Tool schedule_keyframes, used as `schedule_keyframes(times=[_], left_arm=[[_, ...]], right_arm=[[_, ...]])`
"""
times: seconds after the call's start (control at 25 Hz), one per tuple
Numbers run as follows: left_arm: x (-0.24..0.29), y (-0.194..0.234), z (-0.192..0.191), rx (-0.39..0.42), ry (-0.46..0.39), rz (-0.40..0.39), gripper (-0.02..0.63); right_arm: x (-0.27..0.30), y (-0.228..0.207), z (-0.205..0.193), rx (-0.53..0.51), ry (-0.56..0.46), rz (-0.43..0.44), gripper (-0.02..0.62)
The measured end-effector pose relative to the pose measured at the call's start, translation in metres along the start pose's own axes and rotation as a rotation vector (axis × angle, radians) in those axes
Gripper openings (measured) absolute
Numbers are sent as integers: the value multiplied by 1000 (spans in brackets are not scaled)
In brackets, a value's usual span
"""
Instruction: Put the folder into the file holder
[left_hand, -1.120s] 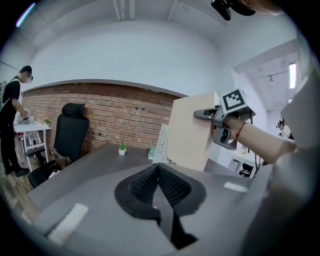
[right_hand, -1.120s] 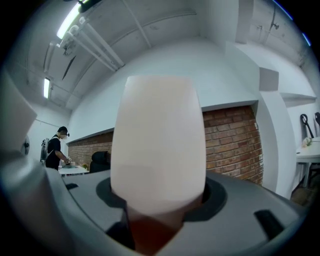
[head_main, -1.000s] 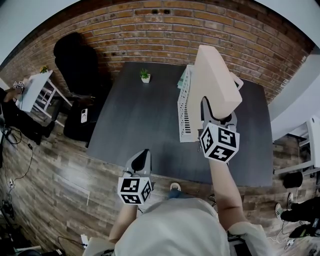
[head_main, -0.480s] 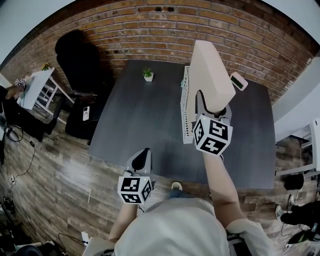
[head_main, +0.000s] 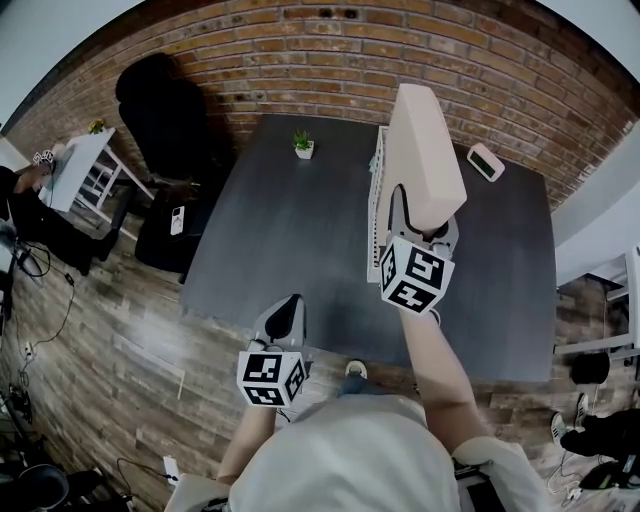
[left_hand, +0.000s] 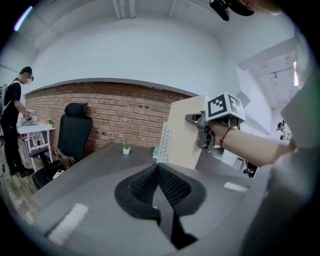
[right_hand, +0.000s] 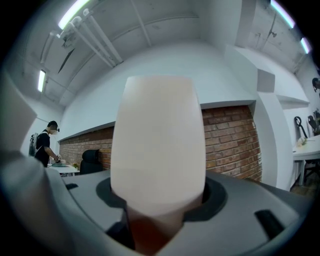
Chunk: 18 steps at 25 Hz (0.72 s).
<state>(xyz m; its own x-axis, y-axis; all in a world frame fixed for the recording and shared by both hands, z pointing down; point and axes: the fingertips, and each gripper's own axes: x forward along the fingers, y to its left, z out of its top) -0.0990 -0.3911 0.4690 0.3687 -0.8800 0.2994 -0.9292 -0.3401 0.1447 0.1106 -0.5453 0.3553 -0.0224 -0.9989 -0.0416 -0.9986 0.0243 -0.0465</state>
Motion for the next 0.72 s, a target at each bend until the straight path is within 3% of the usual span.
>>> schedule_keyframes(times=[0.52, 0.72], left_arm=[[-6, 2, -10, -7, 27, 23, 11], [-8, -1, -12, -6, 35, 22, 11]], right_arm=[[-4, 4, -90, -35, 67, 2, 281], [-5, 5, -107, -71, 88, 18, 287]])
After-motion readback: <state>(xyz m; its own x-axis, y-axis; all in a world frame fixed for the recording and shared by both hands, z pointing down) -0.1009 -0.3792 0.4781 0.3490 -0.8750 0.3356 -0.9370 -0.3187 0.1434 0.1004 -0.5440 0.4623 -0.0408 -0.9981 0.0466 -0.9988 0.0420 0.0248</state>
